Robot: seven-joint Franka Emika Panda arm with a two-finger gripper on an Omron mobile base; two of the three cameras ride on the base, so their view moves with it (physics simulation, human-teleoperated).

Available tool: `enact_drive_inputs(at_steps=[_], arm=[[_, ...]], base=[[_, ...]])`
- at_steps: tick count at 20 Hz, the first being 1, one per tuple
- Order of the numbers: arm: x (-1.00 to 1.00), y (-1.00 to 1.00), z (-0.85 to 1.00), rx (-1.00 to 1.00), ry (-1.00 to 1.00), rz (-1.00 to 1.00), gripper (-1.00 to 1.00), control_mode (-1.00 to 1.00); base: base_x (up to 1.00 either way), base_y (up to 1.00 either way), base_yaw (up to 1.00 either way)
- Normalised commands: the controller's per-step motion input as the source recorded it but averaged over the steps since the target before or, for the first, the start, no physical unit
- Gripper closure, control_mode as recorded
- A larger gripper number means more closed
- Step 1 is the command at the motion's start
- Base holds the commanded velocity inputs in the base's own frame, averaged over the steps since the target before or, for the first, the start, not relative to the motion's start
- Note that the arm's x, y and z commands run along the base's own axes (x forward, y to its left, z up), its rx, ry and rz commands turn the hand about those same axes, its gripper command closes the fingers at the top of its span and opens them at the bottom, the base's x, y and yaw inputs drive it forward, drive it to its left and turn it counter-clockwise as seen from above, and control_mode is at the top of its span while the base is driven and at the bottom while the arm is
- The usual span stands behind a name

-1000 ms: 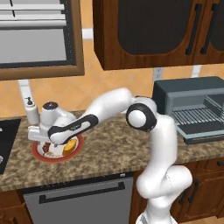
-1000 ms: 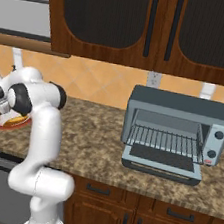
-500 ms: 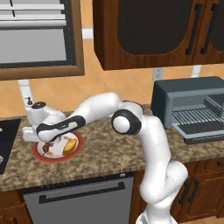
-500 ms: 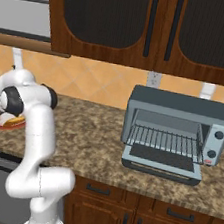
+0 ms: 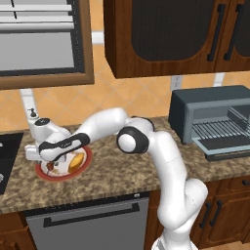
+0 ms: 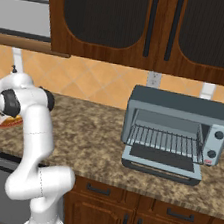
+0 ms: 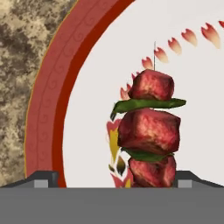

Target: Pick up the kebab skewer and baguette bread, and place them inside the toaster oven. Close the toaster oven door and start by setting the timer.

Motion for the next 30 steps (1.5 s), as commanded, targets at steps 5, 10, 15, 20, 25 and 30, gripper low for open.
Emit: enact_drive_inputs(at_steps=[5,10,15,20,25,30], arm=[[0.0,-0.03,-0.31,0.12,0.0,-0.06,1.0,-1.0],[-0.02,-0.29,-0.16,0.2,0.0,-0.04,1.0,-1.0],[-0.58,-0.64,0.92,0.02,0.0,0.02,1.0,-1.0],[-0.87,-1.0,0.66,0.0,0.0,0.1,1.0,-1.0],[-0.65,-1.0,0.35,-0.01,-0.02,0.03,1.0,-1.0],[-0.06,-1.0,0.64,0.0,0.05,0.0,1.0,-1.0]], base=[[0.0,0.0,0.0],[0.0,0.0,0.0],[0.0,0.0,0.0],[0.0,0.0,0.0],[0.0,0.0,0.0],[0.0,0.0,0.0]])
